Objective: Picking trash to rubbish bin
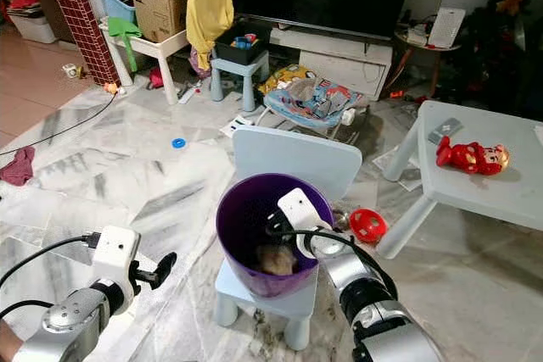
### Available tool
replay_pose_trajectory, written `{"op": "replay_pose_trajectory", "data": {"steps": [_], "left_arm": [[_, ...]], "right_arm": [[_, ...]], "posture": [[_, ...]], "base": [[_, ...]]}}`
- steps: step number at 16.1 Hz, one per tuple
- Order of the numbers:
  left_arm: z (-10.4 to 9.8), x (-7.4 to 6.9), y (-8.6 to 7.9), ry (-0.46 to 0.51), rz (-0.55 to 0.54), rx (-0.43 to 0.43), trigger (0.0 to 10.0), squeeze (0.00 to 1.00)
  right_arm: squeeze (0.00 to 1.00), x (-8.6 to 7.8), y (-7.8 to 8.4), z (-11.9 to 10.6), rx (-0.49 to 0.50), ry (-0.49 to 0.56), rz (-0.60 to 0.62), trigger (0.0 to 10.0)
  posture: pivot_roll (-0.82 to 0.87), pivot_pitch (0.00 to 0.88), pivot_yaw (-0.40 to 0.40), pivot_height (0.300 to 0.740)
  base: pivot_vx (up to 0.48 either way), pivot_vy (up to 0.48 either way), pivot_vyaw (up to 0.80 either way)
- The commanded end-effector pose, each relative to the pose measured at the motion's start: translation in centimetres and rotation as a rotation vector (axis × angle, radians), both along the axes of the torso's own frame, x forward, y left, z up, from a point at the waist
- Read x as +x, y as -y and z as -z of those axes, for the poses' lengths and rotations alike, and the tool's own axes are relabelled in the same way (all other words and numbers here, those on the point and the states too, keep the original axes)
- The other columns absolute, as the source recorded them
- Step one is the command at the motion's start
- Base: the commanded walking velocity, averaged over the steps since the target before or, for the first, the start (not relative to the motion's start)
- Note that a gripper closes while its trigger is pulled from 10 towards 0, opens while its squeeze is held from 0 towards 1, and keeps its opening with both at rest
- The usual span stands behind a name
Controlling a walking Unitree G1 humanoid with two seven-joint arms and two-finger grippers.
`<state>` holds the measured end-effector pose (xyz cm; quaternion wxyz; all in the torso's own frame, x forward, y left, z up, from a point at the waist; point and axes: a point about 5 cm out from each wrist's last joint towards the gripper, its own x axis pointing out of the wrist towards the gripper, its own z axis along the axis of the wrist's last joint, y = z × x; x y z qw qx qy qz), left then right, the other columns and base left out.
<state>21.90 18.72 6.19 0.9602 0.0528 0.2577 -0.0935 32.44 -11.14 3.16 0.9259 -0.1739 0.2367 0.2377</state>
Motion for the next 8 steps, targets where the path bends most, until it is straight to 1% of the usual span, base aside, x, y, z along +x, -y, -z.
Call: {"op": "replay_pose_trajectory", "data": {"steps": [1,2,3,4,5,6,7,8], "left_arm": [[-0.6,0.3,0.2,0.028,0.005,-0.007,10.0,1.00],[-1.3,0.8,0.3,0.087,-0.010,-0.018,10.0,1.00],[-2.2,1.5,0.3,0.167,-0.042,-0.045,10.0,1.00],[-3.1,2.1,0.3,0.233,-0.060,-0.065,10.0,1.00],[-3.8,2.5,0.4,0.283,-0.066,-0.071,10.0,1.00],[-4.5,2.9,0.4,0.325,-0.073,-0.079,10.0,1.00],[-4.9,3.1,0.4,0.354,-0.081,-0.080,10.0,1.00],[-5.2,3.3,0.3,0.376,-0.091,-0.076,10.0,1.00]], "right_arm": [[1.00,0.6,0.2,-1.0,0.055,0.065,0.034,10.0],[1.00,1.1,0.1,-2.4,0.175,0.153,0.077,10.0],[0.00,1.4,0.2,-3.6,0.306,0.209,0.132,10.0],[0.00,1.4,0.7,-4.3,0.340,0.267,0.162,10.0],[0.00,1.3,1.3,-4.9,0.347,0.319,0.187,10.0],[0.00,1.2,2.2,-5.4,0.378,0.356,0.243,10.0],[0.00,1.1,3.2,-5.8,0.418,0.373,0.297,10.0],[0.00,0.8,4.2,-6.1,0.430,0.394,0.342,10.0]], "posture": [[0.16,0.005,-0.039,0.740],[0.16,0.002,-0.041,0.740],[0.15,0.003,-0.041,0.740],[0.14,0.001,-0.041,0.740],[0.14,0.001,-0.041,0.740],[0.12,0.000,-0.041,0.740],[0.10,0.000,-0.039,0.740],[0.09,0.000,-0.037,0.740]], "base": [[0.000,0.000,0.00],[0.000,0.000,0.00],[0.000,0.000,0.00],[0.000,0.000,0.00],[0.000,0.000,0.00],[0.000,0.000,0.00],[0.000,0.000,0.00],[0.000,0.000,0.00]]}}
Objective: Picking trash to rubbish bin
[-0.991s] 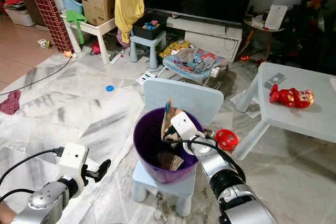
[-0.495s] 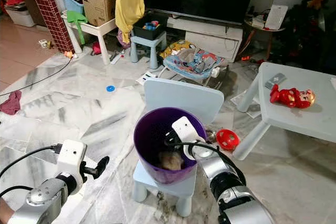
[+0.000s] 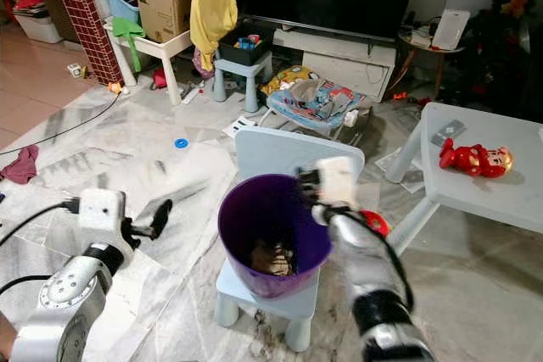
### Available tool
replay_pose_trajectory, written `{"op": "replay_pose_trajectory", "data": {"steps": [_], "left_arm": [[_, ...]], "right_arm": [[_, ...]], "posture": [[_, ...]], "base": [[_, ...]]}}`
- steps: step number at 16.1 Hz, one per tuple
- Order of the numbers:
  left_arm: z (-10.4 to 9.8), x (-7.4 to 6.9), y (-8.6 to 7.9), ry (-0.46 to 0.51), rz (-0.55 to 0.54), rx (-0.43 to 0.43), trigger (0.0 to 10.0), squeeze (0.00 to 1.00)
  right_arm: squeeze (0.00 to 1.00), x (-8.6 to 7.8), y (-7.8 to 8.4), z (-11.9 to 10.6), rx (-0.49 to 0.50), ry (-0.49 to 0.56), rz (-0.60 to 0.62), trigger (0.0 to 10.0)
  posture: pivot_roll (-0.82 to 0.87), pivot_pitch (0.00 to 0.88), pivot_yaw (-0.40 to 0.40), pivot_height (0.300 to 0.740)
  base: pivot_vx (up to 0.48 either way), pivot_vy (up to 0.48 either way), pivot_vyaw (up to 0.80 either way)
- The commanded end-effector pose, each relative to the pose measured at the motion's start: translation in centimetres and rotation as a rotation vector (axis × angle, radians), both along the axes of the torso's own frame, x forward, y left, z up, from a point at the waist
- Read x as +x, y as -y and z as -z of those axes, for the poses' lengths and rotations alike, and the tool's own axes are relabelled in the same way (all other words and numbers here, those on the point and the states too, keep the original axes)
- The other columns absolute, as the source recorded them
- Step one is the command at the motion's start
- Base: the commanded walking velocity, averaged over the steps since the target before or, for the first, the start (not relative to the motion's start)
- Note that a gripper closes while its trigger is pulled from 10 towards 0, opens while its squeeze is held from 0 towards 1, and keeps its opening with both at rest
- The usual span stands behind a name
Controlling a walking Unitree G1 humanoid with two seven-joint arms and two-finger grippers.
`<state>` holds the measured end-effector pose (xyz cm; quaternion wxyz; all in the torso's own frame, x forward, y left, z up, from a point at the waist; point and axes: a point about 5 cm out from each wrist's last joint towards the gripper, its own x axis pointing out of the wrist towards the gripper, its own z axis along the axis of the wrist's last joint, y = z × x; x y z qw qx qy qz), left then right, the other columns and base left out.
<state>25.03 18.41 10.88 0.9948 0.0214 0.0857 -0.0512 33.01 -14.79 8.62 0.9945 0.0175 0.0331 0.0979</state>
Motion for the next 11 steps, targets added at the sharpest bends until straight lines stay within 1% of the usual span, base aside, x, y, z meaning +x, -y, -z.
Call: {"op": "replay_pose_trajectory", "data": {"steps": [1,2,3,4,5,6,7,9,10,11], "left_arm": [[-0.7,0.3,-0.1,0.049,-0.009,-0.005,10.0,1.00],[-0.8,0.5,-0.2,0.072,-0.015,-0.013,10.0,1.00],[-1.1,0.7,-0.4,0.109,-0.040,-0.031,10.0,1.00],[-1.3,0.9,-0.4,0.125,-0.043,-0.041,10.0,1.00],[-1.6,1.1,-0.1,0.144,-0.040,-0.050,10.0,1.00],[-1.9,1.3,0.2,0.164,-0.028,-0.064,10.0,1.00],[-2.0,1.5,0.3,0.174,-0.028,-0.066,10.0,1.00],[-2.2,1.9,0.1,0.193,-0.055,-0.086,10.0,1.00],[-2.5,2.1,-0.2,0.211,-0.086,-0.084,10.0,0.49],[-2.6,2.1,-0.7,0.215,-0.124,-0.122,10.0,0.00]], "right_arm": [[0.00,-0.2,1.4,-0.9,-0.008,0.040,0.063,10.0],[0.00,-0.8,2.4,-1.1,-0.052,0.052,0.118,10.0],[0.00,-1.4,3.4,-1.5,-0.037,0.031,0.183,10.0],[0.00,-1.8,3.8,-2.1,-0.025,0.056,0.167,10.0],[0.00,-2.3,4.3,-2.8,-0.035,0.076,0.173,10.0],[0.00,-2.6,4.8,-3.5,-0.069,0.093,0.199,10.0],[0.00,-2.8,5.1,-3.9,-0.104,0.111,0.198,10.0],[0.00,-3.3,5.4,-4.7,-0.166,0.141,0.213,10.0],[0.00,-3.6,5.0,-5.0,-0.074,0.133,0.177,10.0],[0.00,-3.9,4.9,-5.2,-0.035,0.138,0.195,10.0]], "posture": [[0.08,0.001,-0.034,0.740],[0.07,0.000,-0.034,0.740],[0.05,0.000,-0.030,0.740],[0.04,0.000,-0.028,0.740],[0.02,0.000,-0.024,0.740],[0.01,0.000,-0.021,0.740],[0.00,0.000,-0.018,0.740],[-0.01,0.000,-0.013,0.740],[-0.01,0.000,-0.011,0.740],[0.00,0.000,-0.011,0.740]], "base": [[0.000,0.000,0.00],[0.000,0.000,0.00],[0.000,0.000,0.00],[0.000,0.000,0.00],[0.000,0.000,0.00],[0.000,0.000,0.00],[0.000,0.000,0.00],[0.000,0.000,0.00],[0.000,0.000,0.00],[0.000,0.000,0.00]]}}
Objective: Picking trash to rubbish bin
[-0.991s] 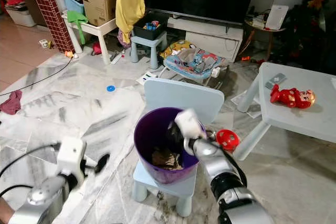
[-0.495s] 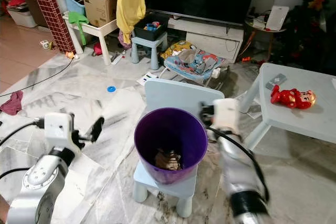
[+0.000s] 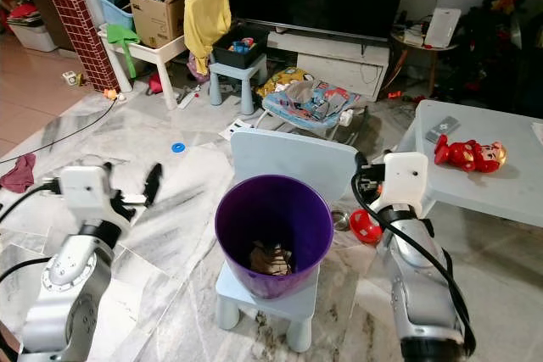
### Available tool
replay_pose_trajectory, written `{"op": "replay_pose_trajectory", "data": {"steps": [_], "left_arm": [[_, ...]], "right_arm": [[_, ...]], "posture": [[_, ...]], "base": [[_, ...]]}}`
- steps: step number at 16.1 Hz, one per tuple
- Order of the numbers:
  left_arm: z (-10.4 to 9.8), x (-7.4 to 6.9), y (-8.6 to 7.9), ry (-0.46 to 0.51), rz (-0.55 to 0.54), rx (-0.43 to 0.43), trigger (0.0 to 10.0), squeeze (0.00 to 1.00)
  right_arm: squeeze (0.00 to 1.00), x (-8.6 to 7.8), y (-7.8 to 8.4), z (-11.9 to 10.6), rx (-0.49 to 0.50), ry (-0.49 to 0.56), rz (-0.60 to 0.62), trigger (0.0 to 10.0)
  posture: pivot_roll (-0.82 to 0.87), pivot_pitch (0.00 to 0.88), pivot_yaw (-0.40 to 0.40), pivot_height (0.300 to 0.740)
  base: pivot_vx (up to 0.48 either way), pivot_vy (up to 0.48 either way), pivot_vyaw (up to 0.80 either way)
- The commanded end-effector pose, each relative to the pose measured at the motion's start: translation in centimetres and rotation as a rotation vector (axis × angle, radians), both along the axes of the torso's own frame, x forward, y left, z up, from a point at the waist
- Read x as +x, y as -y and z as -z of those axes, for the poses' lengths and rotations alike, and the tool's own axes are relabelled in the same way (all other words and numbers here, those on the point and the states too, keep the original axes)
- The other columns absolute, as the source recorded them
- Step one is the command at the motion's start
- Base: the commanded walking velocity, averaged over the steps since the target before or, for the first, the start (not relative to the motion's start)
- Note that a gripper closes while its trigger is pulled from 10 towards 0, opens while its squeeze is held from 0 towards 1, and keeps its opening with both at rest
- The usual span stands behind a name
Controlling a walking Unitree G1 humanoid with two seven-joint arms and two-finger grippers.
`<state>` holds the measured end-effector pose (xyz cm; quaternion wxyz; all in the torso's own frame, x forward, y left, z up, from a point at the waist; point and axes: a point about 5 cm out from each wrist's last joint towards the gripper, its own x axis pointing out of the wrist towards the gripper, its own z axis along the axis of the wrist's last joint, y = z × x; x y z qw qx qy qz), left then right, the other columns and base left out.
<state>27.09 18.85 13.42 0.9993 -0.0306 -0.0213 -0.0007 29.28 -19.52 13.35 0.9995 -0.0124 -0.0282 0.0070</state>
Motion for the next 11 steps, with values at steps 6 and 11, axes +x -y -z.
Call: {"op": "replay_pose_trajectory", "data": {"steps": [6,11], "left_arm": [[-1.1,-0.7,-1.4,0.113,-0.113,0.032,10.0,0.00],[-0.3,-0.3,-0.2,0.059,-0.071,0.021,10.0,0.00]], "right_arm": [[0.00,-0.9,-1.2,0.4,0.040,-0.046,0.026,10.0],[0.00,-0.2,-1.9,-0.1,0.068,-0.032,0.015,10.0]], "posture": [[0.02,0.000,-0.019,0.740],[0.03,0.000,-0.027,0.740]], "base": [[0.000,0.000,0.00],[0.000,0.000,0.00]]}}
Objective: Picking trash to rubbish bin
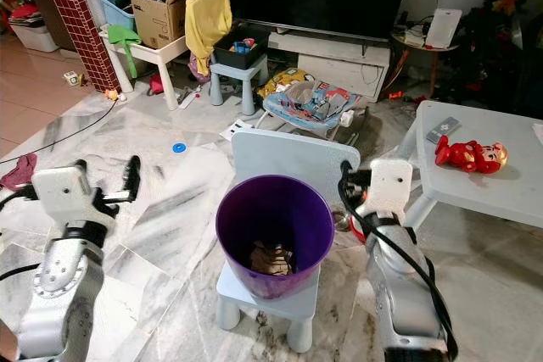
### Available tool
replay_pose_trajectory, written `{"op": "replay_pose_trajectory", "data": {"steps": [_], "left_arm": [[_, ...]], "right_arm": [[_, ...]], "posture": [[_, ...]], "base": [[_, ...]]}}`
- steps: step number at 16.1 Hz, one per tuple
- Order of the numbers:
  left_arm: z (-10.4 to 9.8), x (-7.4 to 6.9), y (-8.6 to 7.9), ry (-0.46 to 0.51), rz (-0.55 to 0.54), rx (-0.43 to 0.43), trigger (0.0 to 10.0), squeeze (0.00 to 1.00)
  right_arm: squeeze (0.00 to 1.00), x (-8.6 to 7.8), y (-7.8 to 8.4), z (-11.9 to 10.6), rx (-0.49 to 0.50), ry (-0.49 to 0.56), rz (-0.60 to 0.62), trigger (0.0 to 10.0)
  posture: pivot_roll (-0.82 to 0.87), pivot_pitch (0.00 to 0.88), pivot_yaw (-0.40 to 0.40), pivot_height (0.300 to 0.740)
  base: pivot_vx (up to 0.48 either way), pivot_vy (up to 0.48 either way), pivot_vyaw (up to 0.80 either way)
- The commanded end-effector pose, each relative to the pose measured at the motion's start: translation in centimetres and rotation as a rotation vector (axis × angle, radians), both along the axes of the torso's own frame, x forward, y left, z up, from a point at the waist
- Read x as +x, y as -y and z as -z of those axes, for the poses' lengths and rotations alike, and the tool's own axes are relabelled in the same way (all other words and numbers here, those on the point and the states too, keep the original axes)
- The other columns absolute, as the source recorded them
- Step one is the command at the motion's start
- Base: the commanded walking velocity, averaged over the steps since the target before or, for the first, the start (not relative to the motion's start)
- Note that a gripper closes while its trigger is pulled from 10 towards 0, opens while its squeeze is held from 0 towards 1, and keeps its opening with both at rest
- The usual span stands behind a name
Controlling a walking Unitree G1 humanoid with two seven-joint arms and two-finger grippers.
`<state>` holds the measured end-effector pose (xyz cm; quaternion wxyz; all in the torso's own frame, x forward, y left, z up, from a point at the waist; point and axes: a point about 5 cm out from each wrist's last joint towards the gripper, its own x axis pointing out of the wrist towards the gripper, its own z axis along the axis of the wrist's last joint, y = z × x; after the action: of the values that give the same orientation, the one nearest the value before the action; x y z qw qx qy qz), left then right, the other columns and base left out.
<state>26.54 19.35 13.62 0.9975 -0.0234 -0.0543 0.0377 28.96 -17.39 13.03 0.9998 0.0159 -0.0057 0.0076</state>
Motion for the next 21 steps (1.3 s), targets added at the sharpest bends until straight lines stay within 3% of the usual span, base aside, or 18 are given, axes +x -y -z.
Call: {"op": "replay_pose_trajectory", "data": {"steps": [1,11,21], "left_arm": [[-0.1,0.3,0.4,-0.005,0.008,0.004,10.0,0.00],[0.1,1.2,1.0,-0.051,0.016,-0.063,10.0,0.00],[0.5,1.1,1.5,-0.080,0.038,-0.100,10.0,0.00]], "right_arm": [[0.00,0.2,0.1,-0.5,0.015,0.016,0.013,10.0],[0.00,0.9,0.0,-0.5,-0.002,-0.006,0.001,10.0],[0.00,0.9,-0.2,-0.4,-0.014,-0.004,-0.021,10.0]], "posture": [[0.03,0.000,-0.029,0.740],[0.02,0.000,-0.038,0.740],[0.01,0.000,-0.046,0.740]], "base": [[0.000,0.000,0.00],[0.000,0.000,-0.71],[0.000,0.000,0.00]]}}
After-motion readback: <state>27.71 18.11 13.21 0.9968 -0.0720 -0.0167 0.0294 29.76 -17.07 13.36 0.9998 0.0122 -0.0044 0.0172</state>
